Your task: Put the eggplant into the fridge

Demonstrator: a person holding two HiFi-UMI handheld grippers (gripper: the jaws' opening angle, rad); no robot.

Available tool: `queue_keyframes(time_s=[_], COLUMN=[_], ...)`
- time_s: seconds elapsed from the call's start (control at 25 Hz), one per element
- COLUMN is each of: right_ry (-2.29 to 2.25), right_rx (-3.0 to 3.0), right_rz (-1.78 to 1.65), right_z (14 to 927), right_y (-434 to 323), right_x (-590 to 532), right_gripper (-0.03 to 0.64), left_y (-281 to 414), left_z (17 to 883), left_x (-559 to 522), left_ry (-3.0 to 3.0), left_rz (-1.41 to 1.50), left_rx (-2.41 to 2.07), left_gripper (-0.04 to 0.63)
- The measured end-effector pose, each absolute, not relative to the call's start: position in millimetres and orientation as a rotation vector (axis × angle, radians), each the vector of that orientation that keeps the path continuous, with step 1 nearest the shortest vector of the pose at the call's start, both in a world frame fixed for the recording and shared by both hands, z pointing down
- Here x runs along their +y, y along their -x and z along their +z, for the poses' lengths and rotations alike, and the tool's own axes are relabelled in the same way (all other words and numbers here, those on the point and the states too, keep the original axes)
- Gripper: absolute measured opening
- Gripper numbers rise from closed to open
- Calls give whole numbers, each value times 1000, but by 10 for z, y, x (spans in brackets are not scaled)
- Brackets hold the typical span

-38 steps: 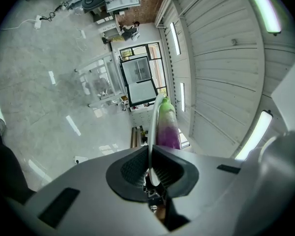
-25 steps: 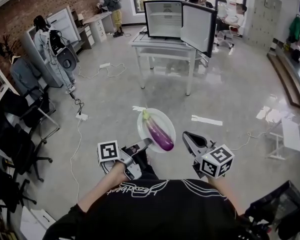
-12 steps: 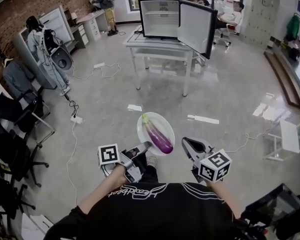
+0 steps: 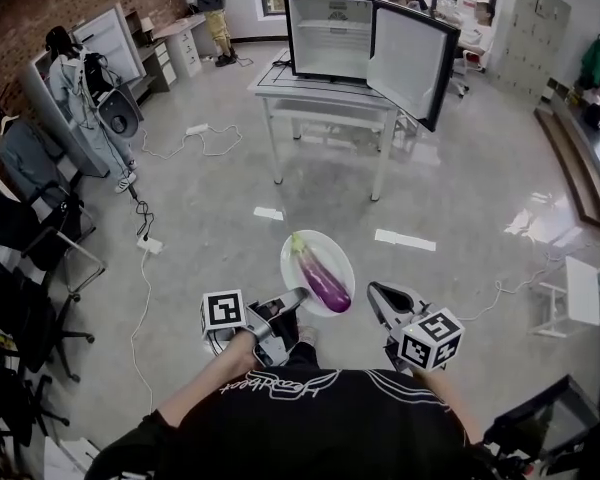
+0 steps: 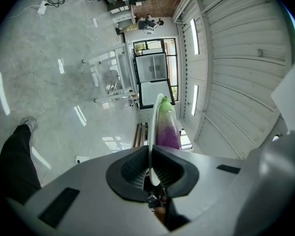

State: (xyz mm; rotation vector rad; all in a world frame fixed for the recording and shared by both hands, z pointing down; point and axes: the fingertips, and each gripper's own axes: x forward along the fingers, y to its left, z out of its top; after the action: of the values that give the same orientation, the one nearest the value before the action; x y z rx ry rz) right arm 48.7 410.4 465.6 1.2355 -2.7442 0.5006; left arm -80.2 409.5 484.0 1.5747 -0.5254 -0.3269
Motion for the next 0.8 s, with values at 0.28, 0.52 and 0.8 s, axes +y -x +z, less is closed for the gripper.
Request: queue_keyframes(time_s=[0.28,0.52,0.8], right_ry=[-1249,-1225,-1201], right_rx=[-2706,-2674,-2646], right_rz=[567,610,600], right_z=[4751,4819,4766], right_y=[-250,42,376], right_x=[3173,2394,1648], right_gripper=[6,6,6], left_y=[1019,1251,1490], left_z=[4850,4913,4966], left_x=[3106,2308,1469], left_ry=[-1568,-1532,-1563], left_rz=[-321,-306,-307], left_rx=[-511,-505,-495], left_gripper=[25,25,25])
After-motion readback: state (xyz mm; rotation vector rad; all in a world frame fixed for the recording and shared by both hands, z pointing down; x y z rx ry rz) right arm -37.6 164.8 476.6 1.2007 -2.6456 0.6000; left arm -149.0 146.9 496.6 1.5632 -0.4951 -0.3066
